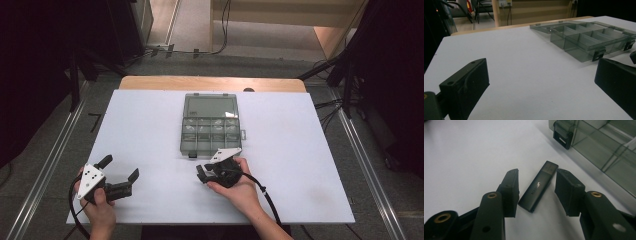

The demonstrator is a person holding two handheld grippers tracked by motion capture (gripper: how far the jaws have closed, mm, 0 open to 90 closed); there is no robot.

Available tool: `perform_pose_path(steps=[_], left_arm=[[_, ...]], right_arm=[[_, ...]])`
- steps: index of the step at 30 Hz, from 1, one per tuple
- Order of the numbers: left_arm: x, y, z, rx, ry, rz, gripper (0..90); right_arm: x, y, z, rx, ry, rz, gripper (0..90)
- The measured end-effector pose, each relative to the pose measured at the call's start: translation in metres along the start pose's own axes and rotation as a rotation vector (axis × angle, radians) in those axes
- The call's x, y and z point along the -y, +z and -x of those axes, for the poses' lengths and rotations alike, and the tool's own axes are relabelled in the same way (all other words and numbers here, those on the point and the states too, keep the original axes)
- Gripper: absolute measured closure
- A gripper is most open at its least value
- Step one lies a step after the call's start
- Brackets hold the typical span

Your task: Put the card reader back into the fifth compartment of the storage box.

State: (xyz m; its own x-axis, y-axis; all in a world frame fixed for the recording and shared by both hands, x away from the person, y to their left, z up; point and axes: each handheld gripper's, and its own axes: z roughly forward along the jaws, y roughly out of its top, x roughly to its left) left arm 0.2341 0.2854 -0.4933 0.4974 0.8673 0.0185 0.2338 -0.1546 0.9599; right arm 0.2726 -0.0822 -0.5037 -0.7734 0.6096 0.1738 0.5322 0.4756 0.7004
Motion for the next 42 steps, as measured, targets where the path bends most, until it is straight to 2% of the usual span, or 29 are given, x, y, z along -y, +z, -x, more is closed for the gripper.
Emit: perform_pose_path(steps=[6,11,12,14,28,42], left_arm=[[0.0,0.0,-0.001,-0.004,-0.011,0.005,0.0],[0.0,0.0,0.0,-0.003,-0.006,0.003,0.0],[0.0,0.0,0.0,-0.002,-0.005,0.003,0.0],[0.0,0.0,-0.001,-0.004,-0.008,0.002,0.0],[0.0,0.0,0.0,-0.001,-0.006,0.005,0.0],[0.0,0.0,0.0,0.0,0.0,0.001,0.0]], right_arm=[[0.0,0.004,-0.001,0.011,-0.002,-0.02,56.7],[0.001,0.008,-0.004,0.042,-0.008,-0.036,60.2],[0.001,0.009,-0.007,0.072,-0.015,-0.039,64.9],[0.001,0.009,-0.008,0.1,-0.025,-0.041,71.2],[0.0,0.003,-0.004,0.066,-0.026,-0.021,71.6],[-0.008,-0.01,0.002,0.054,-0.018,0.019,71.6]])
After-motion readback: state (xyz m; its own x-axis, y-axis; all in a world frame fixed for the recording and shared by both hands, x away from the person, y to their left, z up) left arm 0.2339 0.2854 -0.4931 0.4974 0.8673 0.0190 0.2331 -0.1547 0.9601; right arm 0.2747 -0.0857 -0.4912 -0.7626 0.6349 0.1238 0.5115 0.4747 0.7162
